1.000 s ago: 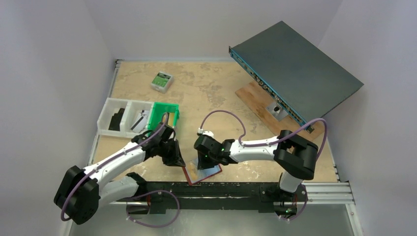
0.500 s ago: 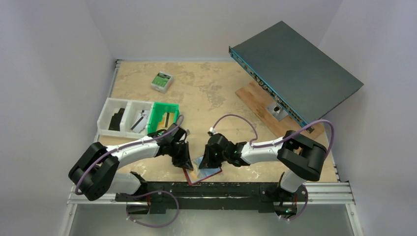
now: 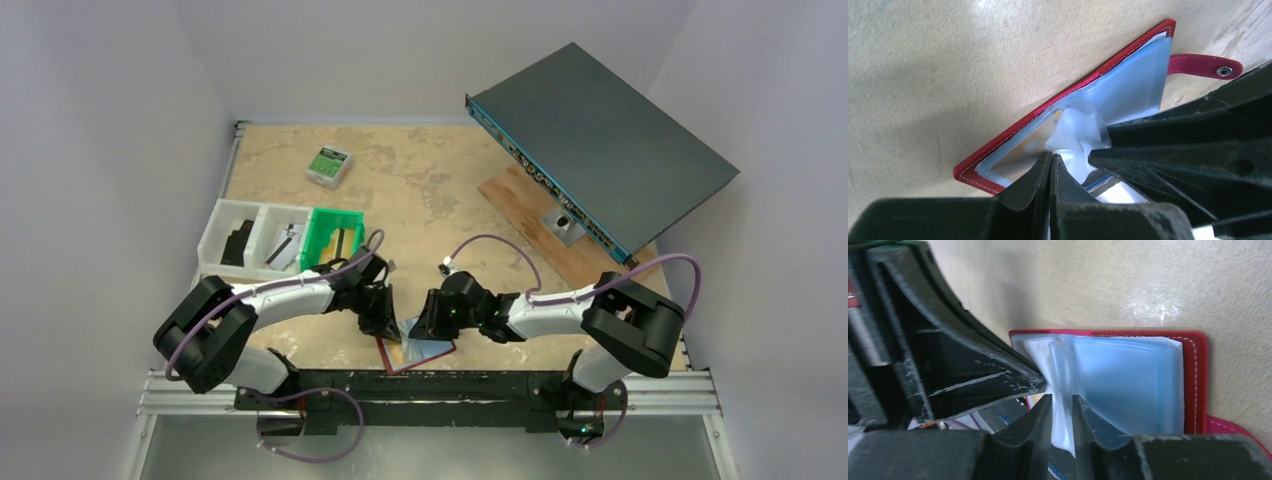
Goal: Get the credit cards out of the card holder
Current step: Remove the credit card from the card holder.
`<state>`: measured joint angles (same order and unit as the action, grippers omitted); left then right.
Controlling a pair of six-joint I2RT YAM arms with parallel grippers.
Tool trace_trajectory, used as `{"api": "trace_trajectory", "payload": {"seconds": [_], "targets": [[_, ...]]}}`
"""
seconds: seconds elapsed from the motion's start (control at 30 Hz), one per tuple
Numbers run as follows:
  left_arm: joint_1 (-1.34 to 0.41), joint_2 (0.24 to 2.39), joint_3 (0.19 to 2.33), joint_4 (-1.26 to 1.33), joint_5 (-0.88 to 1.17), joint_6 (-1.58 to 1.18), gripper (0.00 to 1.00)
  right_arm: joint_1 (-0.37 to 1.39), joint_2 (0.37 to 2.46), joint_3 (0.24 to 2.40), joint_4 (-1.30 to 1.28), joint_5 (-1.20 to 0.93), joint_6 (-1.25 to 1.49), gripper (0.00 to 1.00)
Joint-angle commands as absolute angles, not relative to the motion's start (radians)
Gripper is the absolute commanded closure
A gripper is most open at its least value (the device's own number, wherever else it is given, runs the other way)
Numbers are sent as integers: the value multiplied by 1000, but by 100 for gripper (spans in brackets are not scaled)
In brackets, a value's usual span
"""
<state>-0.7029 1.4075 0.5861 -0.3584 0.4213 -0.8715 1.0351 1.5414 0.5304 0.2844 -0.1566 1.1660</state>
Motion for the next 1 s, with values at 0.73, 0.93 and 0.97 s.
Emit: {"api": "trace_trajectory", "payload": {"seconds": [0.73,0.93,0.97], "targets": [[-758,1437,715,-310,464,-848,100,1078,1368,695,-159,148,1038,68],[-783,1476,760,-289,483,-861,100,1078,1285,707,-257,226,1049,68],[-787,1485,771,-288,485,-862,100,1078,1273,708,-277,234,1058,68]]}}
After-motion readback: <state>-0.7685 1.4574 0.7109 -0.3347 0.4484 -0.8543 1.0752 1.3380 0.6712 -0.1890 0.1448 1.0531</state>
